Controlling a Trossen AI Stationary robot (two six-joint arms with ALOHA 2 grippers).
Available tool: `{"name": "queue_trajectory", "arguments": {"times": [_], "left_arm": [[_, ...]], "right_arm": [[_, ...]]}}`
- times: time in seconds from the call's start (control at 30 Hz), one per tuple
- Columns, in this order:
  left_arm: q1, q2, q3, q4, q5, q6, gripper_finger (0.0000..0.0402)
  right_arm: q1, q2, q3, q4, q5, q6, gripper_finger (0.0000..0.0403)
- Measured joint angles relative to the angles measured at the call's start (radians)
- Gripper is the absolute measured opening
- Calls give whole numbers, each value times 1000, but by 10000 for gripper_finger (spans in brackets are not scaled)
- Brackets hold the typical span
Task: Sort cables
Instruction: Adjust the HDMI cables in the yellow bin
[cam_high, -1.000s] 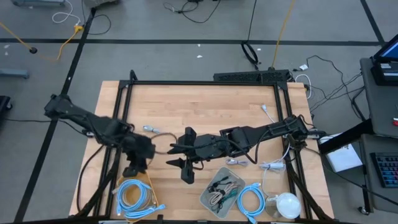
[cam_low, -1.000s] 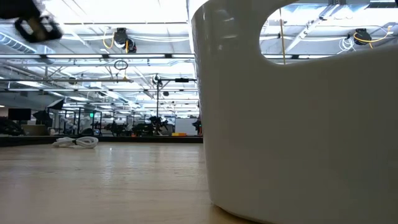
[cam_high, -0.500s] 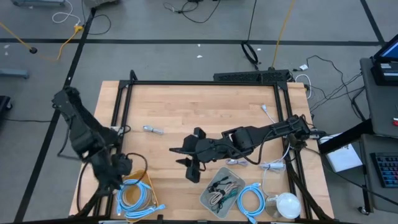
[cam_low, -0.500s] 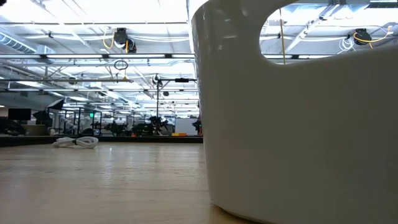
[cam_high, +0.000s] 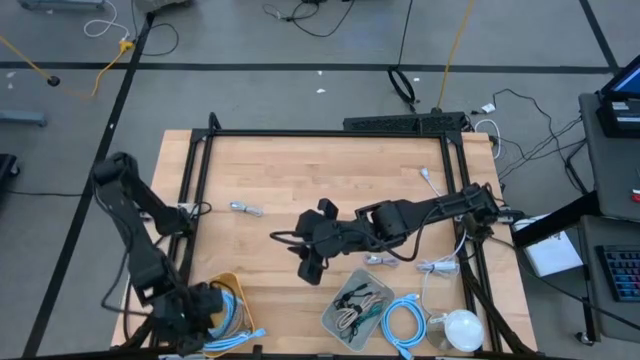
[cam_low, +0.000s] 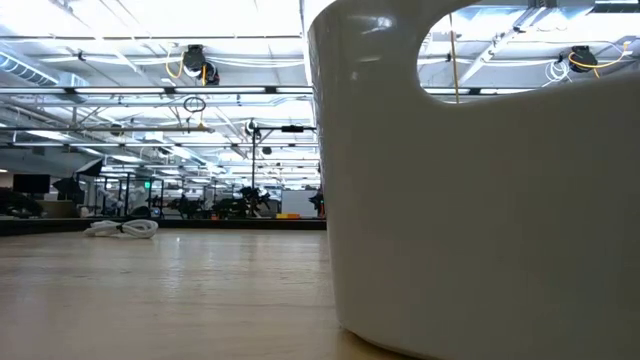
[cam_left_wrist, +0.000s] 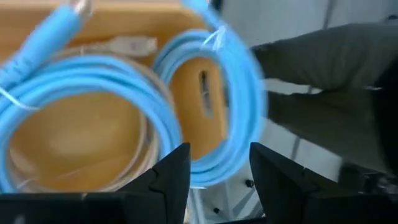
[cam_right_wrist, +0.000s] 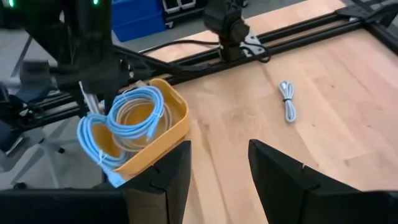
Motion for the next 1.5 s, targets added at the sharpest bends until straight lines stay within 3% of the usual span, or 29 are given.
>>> {"name": "queue_trajectory", "arguments": {"times": [0.33,0.53,0.9,1.1,1.5], "left_arm": [[41,111,-2,-82,-17,-11,171],[100,119,-2,-93,81,5,171],[94,119,-22,5,186,-47,171],[76,139,-65,65,177,-77,171],[115,293,-66,134,220,57,171]], "right_arm": [[-2,0,0,3,-87,-97,155],[8,-1,0,-2,-180,-126,155],[6,-33,0,-15,-179,-184,155],[-4,-47,0,-14,-155,-209,155],[-4,-57,1,-14,-153,-213,155]]}}
